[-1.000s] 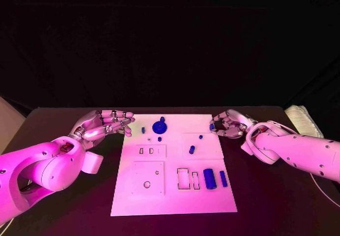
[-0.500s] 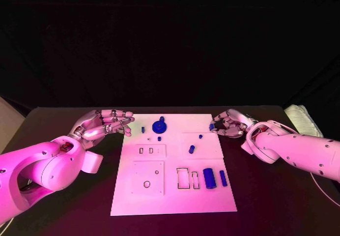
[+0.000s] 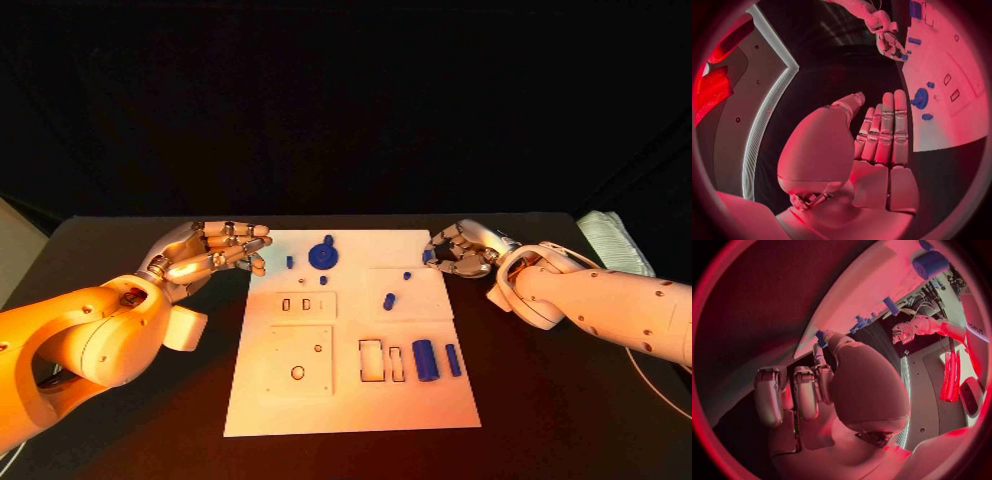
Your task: Assemble the parts on the task board
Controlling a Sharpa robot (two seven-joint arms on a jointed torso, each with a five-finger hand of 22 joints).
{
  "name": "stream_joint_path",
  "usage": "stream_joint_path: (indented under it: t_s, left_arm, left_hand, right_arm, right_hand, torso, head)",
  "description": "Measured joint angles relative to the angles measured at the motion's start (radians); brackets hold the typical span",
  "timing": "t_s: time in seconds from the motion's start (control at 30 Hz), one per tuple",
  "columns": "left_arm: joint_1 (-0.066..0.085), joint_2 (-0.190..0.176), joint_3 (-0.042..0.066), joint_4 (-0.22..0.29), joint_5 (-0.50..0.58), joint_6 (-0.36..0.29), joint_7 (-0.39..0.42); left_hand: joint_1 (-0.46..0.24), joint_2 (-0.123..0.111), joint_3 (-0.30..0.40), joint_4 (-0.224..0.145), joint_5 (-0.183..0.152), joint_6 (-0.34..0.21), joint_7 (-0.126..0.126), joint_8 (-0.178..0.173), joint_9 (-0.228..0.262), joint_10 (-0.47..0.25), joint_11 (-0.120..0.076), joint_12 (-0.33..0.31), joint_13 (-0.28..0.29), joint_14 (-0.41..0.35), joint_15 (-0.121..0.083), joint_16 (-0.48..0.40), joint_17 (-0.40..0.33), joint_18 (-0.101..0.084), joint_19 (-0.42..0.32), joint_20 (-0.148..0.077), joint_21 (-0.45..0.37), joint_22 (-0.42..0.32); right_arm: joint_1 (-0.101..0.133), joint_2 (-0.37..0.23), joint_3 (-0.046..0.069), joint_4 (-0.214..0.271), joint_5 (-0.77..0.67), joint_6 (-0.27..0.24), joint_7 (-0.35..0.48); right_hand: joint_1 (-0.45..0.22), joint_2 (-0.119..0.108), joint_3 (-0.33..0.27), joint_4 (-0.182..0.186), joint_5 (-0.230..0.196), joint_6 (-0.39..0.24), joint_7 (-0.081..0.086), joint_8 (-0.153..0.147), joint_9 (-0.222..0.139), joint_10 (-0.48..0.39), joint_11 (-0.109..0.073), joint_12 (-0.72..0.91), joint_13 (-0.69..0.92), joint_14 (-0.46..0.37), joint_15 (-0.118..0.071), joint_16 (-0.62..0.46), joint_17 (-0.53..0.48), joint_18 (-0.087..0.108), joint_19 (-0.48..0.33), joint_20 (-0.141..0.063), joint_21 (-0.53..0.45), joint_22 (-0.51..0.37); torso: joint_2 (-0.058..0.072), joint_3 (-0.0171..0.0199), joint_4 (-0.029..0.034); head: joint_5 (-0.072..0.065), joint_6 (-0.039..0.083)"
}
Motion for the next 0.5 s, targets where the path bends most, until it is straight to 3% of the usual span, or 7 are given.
stream_joint_path:
  t_s: [0.5]
  left_arm:
    - [0.000,-0.002,0.000,0.001,0.000,0.001,-0.001]
  left_hand:
    - [-0.004,-0.004,0.000,0.000,0.000,0.000,0.000,0.000,0.000,0.000,0.000,0.000,0.000,0.000,0.000,0.000,0.000,0.000,0.000,0.000,0.000,0.001]
  right_arm:
    - [0.000,0.008,0.000,0.000,0.002,-0.002,-0.017]
  right_hand:
    - [-0.019,-0.019,0.000,0.000,-0.010,-0.050,0.013,-0.016,-0.012,0.000,0.000,-0.017,0.000,0.000,0.000,0.000,0.000,0.000,0.000,0.000,0.000,0.000]
  torso:
    - [0.000,0.0011,0.0006]
  head:
    - [0.000,0.002]
